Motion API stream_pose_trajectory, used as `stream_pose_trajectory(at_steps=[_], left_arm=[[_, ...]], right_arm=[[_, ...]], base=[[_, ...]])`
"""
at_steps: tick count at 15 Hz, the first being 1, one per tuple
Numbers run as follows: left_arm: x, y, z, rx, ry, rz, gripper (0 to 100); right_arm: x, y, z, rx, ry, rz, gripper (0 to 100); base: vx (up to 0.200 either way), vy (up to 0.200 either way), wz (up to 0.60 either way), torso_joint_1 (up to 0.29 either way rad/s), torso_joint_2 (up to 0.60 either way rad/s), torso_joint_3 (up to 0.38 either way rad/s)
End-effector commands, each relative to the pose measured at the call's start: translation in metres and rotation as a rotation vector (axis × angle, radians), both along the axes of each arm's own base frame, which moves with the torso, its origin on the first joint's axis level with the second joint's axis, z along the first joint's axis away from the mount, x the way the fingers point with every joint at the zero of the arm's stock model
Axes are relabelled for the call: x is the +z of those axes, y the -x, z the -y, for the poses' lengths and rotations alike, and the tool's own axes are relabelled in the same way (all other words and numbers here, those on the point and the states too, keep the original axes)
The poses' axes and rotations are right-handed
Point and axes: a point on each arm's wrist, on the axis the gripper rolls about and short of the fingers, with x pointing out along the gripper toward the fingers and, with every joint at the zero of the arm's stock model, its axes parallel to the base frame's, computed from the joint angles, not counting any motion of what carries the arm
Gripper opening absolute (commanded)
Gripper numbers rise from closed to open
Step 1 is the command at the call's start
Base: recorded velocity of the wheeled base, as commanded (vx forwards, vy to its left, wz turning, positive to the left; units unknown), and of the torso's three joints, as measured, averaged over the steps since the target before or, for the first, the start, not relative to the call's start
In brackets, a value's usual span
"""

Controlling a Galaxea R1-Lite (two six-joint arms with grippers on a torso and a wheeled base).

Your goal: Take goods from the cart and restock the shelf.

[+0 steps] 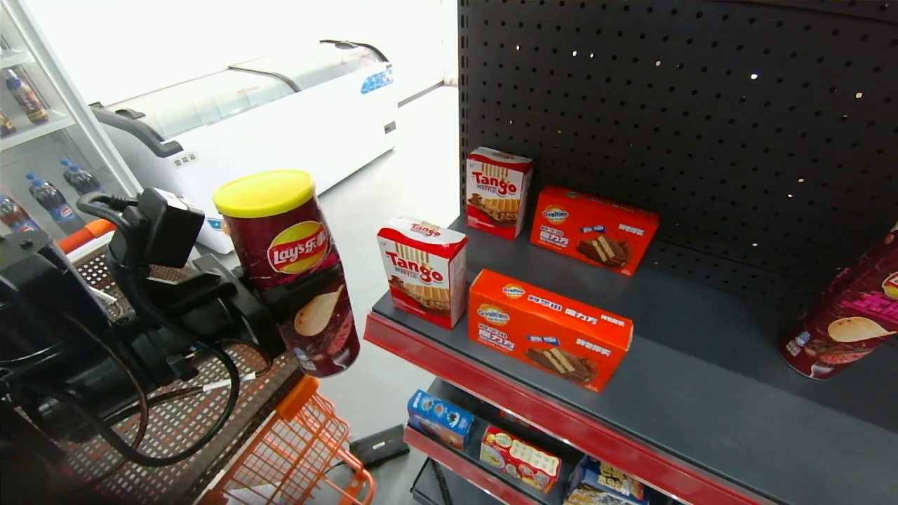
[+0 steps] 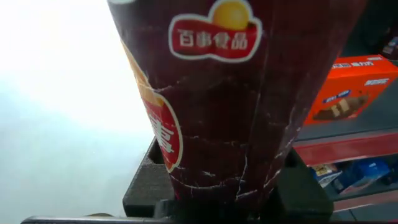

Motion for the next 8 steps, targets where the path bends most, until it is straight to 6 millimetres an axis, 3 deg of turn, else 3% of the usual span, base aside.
stream_pose_trajectory(at_steps=[1,8], left_arm=[[0.0,0.004,0.004,-0.021,0.0,0.003,0],[0.003,0.027,0.036,-0.187,0.001,-0.003,0]], right_arm=[[0.0,0.0,0.0,0.002,-0.001,0.0,100],[0.0,0.0,0.0,0.002,0.0,0.0,100]], base=[[0.0,0.0,0.0,0.0,0.0,0.0],[0.0,0.0,0.0,0.0,0.0,0.0]])
